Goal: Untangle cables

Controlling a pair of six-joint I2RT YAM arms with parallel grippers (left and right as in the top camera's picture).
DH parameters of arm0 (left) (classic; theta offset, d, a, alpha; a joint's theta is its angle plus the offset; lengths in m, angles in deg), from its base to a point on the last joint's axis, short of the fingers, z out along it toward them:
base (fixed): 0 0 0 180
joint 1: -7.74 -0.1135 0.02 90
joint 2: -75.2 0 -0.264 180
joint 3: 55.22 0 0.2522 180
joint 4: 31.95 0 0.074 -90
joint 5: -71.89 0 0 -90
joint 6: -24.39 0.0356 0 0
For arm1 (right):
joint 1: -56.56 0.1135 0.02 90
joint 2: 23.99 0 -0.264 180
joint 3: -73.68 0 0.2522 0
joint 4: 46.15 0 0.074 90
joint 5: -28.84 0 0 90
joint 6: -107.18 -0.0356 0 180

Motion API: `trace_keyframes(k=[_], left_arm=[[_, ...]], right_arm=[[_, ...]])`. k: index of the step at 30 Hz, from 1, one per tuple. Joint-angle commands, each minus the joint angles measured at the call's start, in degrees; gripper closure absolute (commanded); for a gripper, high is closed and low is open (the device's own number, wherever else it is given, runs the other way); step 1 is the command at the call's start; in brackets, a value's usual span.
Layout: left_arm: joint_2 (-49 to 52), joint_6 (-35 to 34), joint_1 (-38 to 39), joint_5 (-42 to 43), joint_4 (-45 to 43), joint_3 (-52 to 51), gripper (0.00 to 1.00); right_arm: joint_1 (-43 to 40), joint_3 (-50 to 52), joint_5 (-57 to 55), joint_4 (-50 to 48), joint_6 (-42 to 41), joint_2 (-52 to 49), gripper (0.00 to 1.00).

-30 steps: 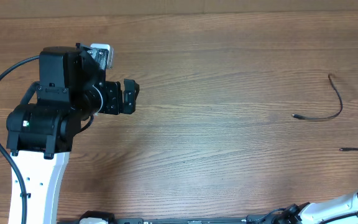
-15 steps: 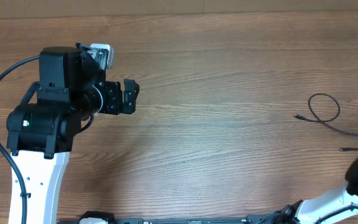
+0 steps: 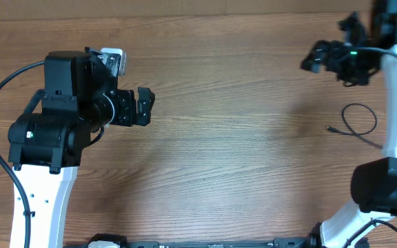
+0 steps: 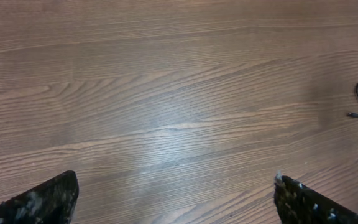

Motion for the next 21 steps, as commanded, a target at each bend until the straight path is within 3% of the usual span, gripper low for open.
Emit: trace_keyframes(k=[1, 9, 21], left_arm=[[0.4, -0.3, 0.1, -0.1, -0.1, 0.5, 0.0], [0.6, -0.3, 0.1, -0.1, -0.1, 0.5, 0.0], [0.7, -0.3, 0.1, -0.1, -0.1, 0.5, 0.0]], right_arm=[[4.7, -1.0, -8.6, -1.9, -1.2, 1.7, 0.0], [9.4, -1.0, -8.0, -3.0, -1.4, 1.6, 0.0], [9.5, -1.0, -7.8, -3.5, -1.4, 1.6, 0.0]])
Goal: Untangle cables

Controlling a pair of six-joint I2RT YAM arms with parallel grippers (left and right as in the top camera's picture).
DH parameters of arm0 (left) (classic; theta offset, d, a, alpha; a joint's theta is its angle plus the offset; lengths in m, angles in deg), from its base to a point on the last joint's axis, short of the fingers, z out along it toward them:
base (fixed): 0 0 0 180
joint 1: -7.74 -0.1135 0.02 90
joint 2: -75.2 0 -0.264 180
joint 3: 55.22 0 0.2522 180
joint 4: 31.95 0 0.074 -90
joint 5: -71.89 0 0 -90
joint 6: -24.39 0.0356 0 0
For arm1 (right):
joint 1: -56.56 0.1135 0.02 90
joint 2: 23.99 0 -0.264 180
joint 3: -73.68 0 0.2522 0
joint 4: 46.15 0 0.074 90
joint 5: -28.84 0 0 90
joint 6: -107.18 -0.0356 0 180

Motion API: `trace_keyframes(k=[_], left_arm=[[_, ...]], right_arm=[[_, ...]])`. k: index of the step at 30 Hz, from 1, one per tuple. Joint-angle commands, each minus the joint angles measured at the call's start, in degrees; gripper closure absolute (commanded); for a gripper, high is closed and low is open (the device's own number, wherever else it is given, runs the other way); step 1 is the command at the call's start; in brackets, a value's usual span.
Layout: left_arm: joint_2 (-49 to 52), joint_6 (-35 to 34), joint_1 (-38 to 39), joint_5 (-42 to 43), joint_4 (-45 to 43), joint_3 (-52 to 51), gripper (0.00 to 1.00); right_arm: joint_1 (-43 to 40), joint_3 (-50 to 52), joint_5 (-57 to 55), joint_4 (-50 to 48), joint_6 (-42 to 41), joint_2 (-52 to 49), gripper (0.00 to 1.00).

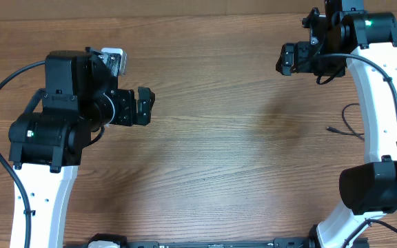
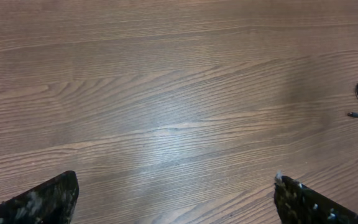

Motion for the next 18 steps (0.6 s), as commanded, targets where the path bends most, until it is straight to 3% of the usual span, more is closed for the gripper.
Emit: trace_keyframes(k=[1, 18], left_arm=[[0.4, -0.3, 0.1, -0.1, -0.1, 0.5, 0.0], [-5.2, -0.3, 0.1, -0.3, -0.1, 0.5, 0.0]], right_arm=[[0.0, -1.0, -0.4, -0.3, -0.5, 1.6, 0.0], [0.0, -1.0, -0.4, -0.3, -0.5, 1.6, 0.0]])
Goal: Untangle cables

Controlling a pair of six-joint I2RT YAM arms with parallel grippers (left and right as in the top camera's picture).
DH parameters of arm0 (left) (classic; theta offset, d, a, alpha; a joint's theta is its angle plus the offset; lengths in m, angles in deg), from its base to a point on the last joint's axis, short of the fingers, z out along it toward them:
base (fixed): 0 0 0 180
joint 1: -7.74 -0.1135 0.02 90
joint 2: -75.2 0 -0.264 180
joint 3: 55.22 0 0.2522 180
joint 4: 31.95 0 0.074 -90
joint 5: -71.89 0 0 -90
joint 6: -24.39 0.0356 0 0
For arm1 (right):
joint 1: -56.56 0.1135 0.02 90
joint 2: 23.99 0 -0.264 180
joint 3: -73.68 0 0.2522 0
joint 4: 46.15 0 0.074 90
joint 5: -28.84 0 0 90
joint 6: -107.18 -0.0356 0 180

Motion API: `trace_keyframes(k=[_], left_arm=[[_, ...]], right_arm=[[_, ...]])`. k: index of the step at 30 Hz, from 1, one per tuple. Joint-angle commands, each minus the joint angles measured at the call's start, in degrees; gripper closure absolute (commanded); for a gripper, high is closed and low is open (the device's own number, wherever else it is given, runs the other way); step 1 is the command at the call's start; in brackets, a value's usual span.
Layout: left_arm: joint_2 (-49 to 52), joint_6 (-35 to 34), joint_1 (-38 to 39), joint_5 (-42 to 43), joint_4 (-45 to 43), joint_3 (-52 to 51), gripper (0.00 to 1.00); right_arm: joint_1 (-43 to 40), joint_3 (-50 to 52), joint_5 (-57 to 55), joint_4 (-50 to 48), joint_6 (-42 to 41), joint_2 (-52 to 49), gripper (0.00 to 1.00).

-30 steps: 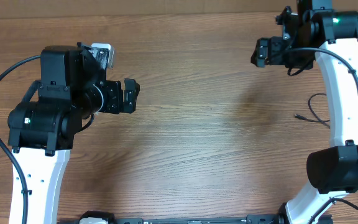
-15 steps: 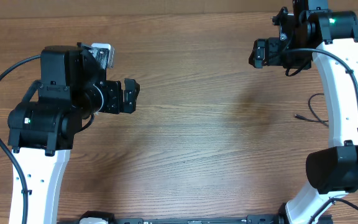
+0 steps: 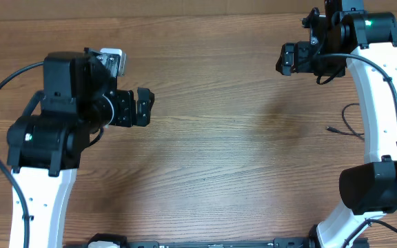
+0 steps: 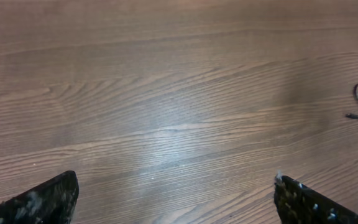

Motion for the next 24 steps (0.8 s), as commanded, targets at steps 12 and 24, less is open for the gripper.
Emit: trace_keyframes(k=[12, 24], left_arm=[[-12.0, -0.3, 0.1, -0.4, -0.5, -2.6, 0.0], [-33.4, 0.1, 3.6, -2.0, -45.1, -47.3, 0.0]], right_arm=[[0.1, -1.0, -0.4, -0.3, -0.3, 1.6, 0.0], [0.1, -1.0, -0.4, -0.3, -0.3, 1.6, 0.0]])
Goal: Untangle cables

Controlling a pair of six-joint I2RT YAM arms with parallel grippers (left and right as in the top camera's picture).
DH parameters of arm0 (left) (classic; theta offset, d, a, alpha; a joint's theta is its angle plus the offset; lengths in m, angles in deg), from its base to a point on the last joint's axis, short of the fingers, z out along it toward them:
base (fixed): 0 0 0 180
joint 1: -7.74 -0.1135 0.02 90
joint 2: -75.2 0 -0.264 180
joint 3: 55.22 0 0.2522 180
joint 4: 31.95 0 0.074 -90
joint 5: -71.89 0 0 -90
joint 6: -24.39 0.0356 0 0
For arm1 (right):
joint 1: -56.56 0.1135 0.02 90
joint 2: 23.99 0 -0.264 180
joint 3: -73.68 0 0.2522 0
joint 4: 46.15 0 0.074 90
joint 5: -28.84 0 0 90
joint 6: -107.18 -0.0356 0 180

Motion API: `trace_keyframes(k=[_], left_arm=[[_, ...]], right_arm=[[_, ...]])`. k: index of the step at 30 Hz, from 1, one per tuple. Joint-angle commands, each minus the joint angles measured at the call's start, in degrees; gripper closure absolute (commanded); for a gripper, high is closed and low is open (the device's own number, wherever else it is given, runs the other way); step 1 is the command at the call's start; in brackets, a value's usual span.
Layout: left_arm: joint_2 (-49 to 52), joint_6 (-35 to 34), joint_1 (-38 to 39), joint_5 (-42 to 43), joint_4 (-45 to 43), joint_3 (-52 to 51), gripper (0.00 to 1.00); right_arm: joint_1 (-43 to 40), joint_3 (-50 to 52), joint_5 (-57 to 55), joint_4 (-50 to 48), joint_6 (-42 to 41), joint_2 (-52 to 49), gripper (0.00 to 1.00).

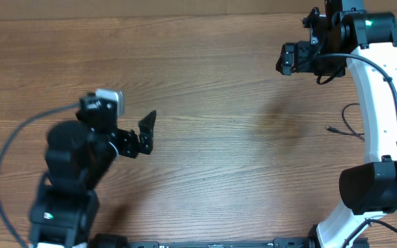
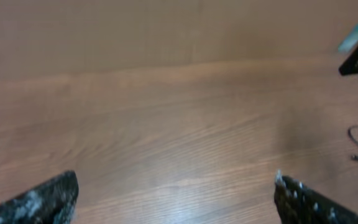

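Note:
A thin black cable (image 1: 344,129) lies on the wooden table (image 1: 219,172) at the right, partly hidden behind the right arm. The left wrist view shows its looped end (image 2: 355,157) far off at the right edge. My left gripper (image 1: 145,135) is at the left of the table, far from the cable. In its wrist view, blurred, it (image 2: 176,182) is open with only bare wood between its fingers (image 2: 303,202). My right gripper (image 1: 289,58) hangs at the back right, left of the cable and apart from it. How its jaws stand cannot be made out.
The white right arm (image 1: 381,89) runs from the front right edge up over the cable. The left arm's black body (image 1: 74,165) and its loose supply cable (image 1: 12,148) fill the front left. The table's back edge (image 1: 185,15) runs along the top.
My left arm has drawn back toward the front edge and tilted, so its wrist camera now looks further across the table. The right arm and the cable have not moved.
At first my right gripper was at the far back right with the cable's loop in plain sight. It then stood further left, its arm lying over the cable, and has stayed there. The left gripper stayed open and still until its arm pulled back just now.

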Motion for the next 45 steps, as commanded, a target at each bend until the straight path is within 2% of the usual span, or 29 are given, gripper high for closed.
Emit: trace_keyframes(k=[1, 8, 13, 14, 18, 21, 27, 34, 45], left_arm=[[-8.3, 0.1, 1.7, -0.7, -12.3, -13.2, 0.0], [-23.6, 0.1, 3.0, -1.8, -42.9, -37.8, 0.0], [-33.4, 0.1, 2.6, -5.0, -58.1, -49.7, 0.0], [-34.7, 0.1, 2.7, -5.6, -58.6, -50.6, 0.0], [-39.5, 0.1, 3.0, -9.2, -51.9, -50.4, 0.0], [-43.8, 0.1, 2.6, -12.1, -41.1, -50.4, 0.0], [-43.6, 0.0, 0.3, -10.8, -22.6, -50.4, 0.0], [-43.6, -5.2, -4.1, -9.1, -23.2, -50.4, 0.0], [-43.6, -5.1, -5.3, -9.5, -23.3, -50.4, 0.0]], right_arm=[[0.0, -1.0, -0.4, -0.3, -0.3, 1.6, 0.0], [0.0, -1.0, -0.4, -0.3, -0.3, 1.6, 0.0], [0.0, -1.0, -0.4, -0.3, -0.3, 1.6, 0.0], [0.0, -1.0, -0.4, -0.3, -0.3, 1.6, 0.0], [0.0, -1.0, -0.4, -0.3, -0.3, 1.6, 0.0], [0.0, -1.0, -0.4, -0.3, -0.3, 1.6, 0.0], [0.0, -1.0, -0.4, -0.3, -0.3, 1.6, 0.0], [0.0, -1.0, -0.4, -0.3, -0.3, 1.6, 0.0], [0.0, -1.0, -0.4, -0.3, -0.3, 1.6, 0.0]])
